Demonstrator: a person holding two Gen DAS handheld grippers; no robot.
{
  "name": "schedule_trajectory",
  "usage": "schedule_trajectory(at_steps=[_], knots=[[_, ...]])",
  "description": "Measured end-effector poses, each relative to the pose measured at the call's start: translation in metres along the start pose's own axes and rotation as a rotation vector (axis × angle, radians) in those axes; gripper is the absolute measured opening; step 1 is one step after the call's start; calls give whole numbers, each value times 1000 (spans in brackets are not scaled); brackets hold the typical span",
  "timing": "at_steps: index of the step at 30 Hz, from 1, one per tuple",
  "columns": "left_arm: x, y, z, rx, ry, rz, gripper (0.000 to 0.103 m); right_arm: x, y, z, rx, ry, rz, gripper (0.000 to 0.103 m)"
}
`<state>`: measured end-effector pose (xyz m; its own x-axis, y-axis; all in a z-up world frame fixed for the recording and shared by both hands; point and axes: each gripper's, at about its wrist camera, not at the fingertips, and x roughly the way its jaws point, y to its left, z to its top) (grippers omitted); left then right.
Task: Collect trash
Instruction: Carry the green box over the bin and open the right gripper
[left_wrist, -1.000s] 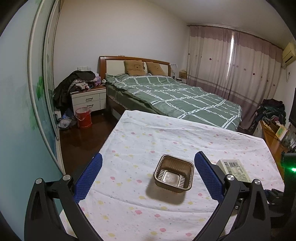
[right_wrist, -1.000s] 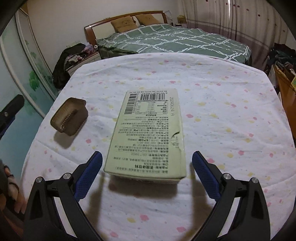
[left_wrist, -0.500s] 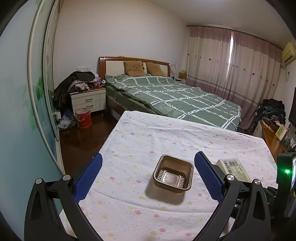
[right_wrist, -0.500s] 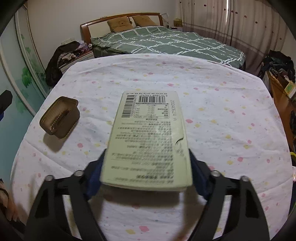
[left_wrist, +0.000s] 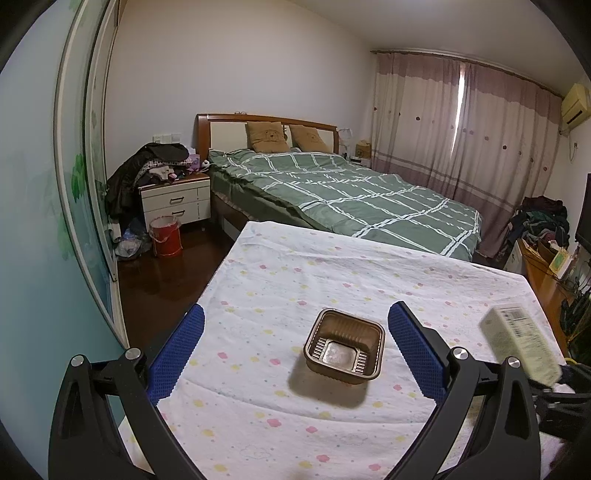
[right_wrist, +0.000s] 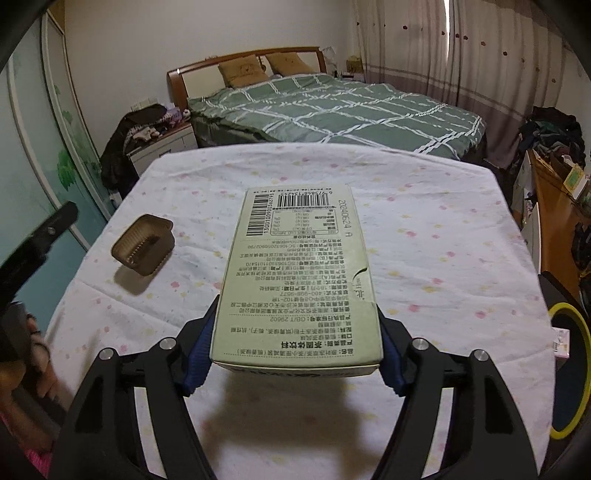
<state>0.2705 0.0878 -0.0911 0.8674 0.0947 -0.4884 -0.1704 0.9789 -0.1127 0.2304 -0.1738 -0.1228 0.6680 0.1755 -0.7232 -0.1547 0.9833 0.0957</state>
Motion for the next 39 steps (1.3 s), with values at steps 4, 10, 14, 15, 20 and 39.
schedule_trajectory(at_steps=[4,10,14,15,20,39], knots=[[0,-1,0,2,-2,0,98,-26,-22,-7,38,-28,12,68],[-1,-5,-1,14,-2,-9,98,-59,-71,-27,134,-61,-20,68],[-2,-8,-2,27,-3,-12,98,-80,-114,-41,211,-87,-95,68],[-2,-10,-2,32,-4,-12,98,-86,-131,-46,242,-94,-126,68],[-1,-15,-4,51,4,-23,98,-108,-206,-70,383,-108,-267,68],[26,-45,-11,192,192,-153,98,-104,-326,-123,632,-73,-364,81]])
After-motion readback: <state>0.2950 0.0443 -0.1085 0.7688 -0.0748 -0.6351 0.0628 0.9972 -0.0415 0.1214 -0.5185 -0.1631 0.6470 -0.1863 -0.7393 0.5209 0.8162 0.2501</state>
